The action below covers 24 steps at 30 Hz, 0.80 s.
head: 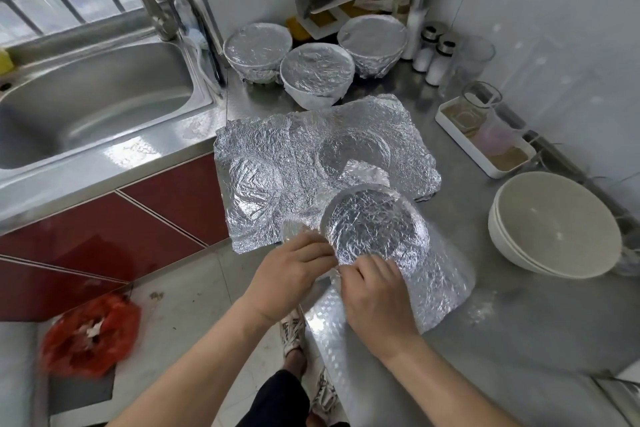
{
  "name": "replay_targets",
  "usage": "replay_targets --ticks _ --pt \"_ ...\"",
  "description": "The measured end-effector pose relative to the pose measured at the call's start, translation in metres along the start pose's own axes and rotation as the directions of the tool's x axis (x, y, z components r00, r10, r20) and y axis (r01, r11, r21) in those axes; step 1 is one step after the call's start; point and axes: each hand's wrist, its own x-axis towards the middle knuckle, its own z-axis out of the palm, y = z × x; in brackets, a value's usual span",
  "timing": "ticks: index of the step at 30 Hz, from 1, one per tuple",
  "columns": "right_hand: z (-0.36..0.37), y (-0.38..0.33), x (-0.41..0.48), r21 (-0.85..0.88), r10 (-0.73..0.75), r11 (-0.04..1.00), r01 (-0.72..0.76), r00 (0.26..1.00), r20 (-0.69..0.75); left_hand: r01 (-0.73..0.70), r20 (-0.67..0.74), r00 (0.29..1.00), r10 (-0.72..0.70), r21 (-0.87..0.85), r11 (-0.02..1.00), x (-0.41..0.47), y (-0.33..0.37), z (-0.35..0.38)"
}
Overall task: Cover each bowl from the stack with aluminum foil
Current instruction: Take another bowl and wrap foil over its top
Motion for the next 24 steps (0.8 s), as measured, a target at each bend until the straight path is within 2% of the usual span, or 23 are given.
replay_targets --ticks 3,8,12,17,24 --pt "0.005 -0.014 0.005 0.007 0.061 0.998 -0.060 0.998 -0.024 0.045 0.026 0.999 -0.045 -0.011 0.999 -0.005 -0.008 0.000" --pt "0.006 -0.018 0.010 0.077 0.145 0.985 -0.152 0.985 0.091 0.140 0.032 0.990 -0.139 -0.025 0.990 -0.006 -0.006 -0.002" --pt "-0.013 0.005 0.004 0.220 0.102 0.967 -0.128 0.987 0.125 0.135 0.011 0.991 -0.135 -0.072 0.988 -0.006 0.007 -0.005" --pt "-0.021 0.027 -0.005 0.075 -0.054 0.996 0.041 0.983 0.176 0.068 0.072 0.995 -0.066 -0.029 0.997 -0.002 0.003 0.003" --pt "-0.010 0.017 -0.006 -0.024 -0.073 0.997 0.076 0.990 0.120 0.018 -0.011 1.000 -0.018 -0.002 1.000 -0.003 0.000 0.013"
